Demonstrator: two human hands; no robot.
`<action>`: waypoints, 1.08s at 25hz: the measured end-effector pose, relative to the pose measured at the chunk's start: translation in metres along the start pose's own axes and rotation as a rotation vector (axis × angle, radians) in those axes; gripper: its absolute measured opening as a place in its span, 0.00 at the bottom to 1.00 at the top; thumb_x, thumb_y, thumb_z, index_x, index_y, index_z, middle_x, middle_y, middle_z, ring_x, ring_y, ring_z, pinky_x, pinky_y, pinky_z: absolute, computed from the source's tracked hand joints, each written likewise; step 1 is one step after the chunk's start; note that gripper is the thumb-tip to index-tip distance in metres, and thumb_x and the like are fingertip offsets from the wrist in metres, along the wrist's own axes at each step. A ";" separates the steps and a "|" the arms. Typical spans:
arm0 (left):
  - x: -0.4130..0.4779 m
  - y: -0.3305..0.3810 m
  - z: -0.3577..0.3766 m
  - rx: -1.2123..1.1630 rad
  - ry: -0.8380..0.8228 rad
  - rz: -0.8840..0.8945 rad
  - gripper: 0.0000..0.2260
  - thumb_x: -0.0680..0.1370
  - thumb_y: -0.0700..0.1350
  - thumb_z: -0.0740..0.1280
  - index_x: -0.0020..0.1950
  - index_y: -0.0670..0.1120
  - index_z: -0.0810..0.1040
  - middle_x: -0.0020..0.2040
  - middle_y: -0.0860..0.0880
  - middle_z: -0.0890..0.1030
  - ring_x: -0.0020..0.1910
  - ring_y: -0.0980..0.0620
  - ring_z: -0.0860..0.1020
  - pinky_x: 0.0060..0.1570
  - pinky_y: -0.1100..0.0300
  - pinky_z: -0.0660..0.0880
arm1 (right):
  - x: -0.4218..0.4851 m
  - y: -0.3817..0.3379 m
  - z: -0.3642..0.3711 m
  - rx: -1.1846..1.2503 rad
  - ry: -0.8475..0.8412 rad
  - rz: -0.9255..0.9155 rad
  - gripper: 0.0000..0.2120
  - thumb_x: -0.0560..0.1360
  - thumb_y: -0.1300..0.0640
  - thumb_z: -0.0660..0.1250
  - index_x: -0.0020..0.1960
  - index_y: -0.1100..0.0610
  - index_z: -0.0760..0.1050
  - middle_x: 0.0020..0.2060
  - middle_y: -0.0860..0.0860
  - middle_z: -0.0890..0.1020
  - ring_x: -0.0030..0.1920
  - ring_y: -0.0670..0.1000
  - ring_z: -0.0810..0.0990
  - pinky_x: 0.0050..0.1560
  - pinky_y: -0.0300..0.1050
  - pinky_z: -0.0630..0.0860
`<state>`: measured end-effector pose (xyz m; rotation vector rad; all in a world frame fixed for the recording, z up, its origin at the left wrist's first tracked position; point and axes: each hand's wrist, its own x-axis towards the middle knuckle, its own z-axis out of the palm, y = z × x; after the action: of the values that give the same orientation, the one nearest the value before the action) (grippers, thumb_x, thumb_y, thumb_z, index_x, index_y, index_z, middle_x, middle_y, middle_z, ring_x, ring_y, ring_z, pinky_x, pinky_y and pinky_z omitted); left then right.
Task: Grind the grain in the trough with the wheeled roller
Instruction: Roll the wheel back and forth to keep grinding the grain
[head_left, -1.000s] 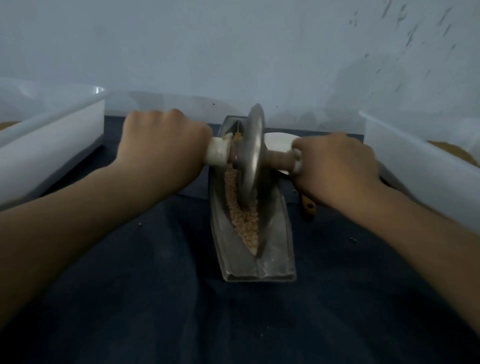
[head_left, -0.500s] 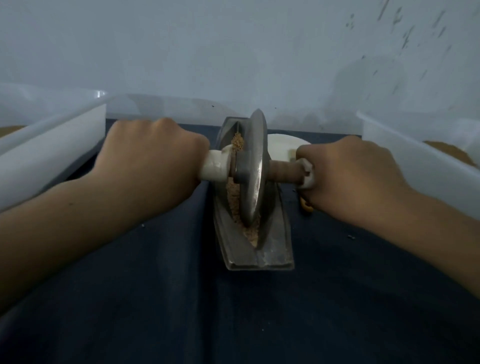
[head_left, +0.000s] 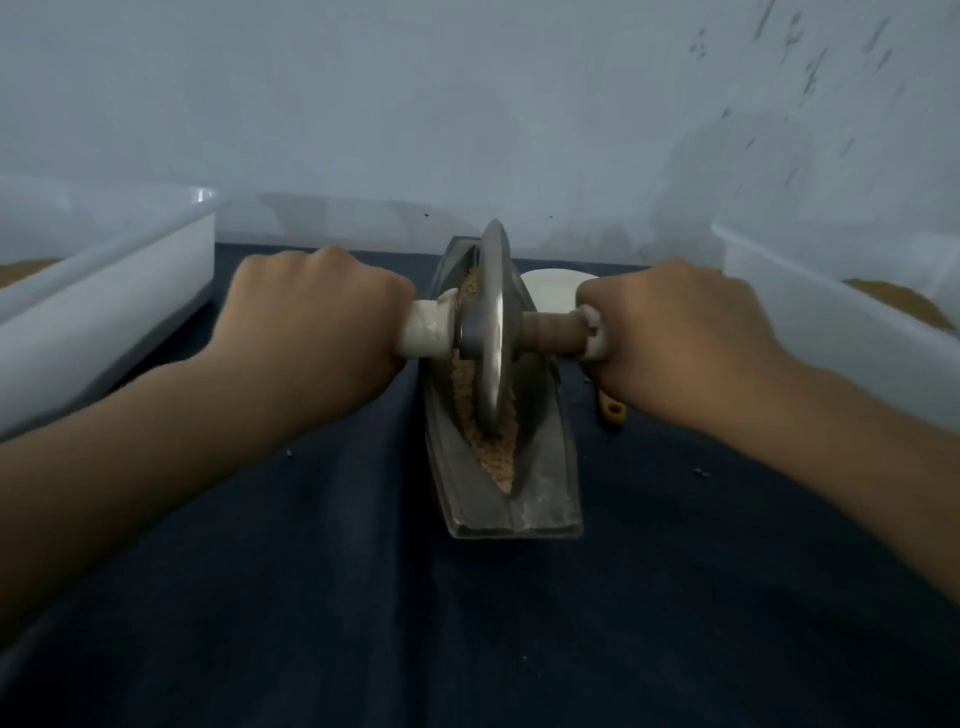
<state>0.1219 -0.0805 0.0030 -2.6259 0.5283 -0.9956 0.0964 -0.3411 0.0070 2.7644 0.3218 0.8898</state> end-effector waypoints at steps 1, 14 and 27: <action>-0.007 -0.005 -0.003 -0.034 0.028 0.021 0.15 0.65 0.51 0.71 0.30 0.53 0.64 0.26 0.54 0.55 0.22 0.53 0.51 0.30 0.67 0.50 | -0.008 0.001 -0.006 0.004 0.027 -0.025 0.21 0.59 0.54 0.72 0.30 0.45 0.57 0.23 0.44 0.63 0.22 0.45 0.60 0.28 0.35 0.56; 0.019 0.000 0.009 0.010 -0.038 0.039 0.12 0.71 0.50 0.68 0.33 0.54 0.66 0.29 0.53 0.62 0.27 0.44 0.70 0.28 0.62 0.59 | 0.014 -0.002 0.009 0.016 -0.063 0.045 0.15 0.71 0.52 0.67 0.32 0.47 0.62 0.27 0.46 0.69 0.27 0.50 0.67 0.28 0.39 0.57; 0.049 0.008 0.013 0.011 -0.166 -0.041 0.04 0.75 0.49 0.67 0.46 0.50 0.78 0.40 0.46 0.77 0.38 0.42 0.78 0.34 0.55 0.67 | 0.039 -0.004 0.022 0.040 -0.180 0.170 0.10 0.75 0.53 0.66 0.37 0.48 0.68 0.35 0.49 0.76 0.32 0.51 0.71 0.29 0.42 0.61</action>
<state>0.1630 -0.1075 0.0190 -2.6887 0.4304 -0.7798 0.1401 -0.3302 0.0096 2.9162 0.0745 0.6693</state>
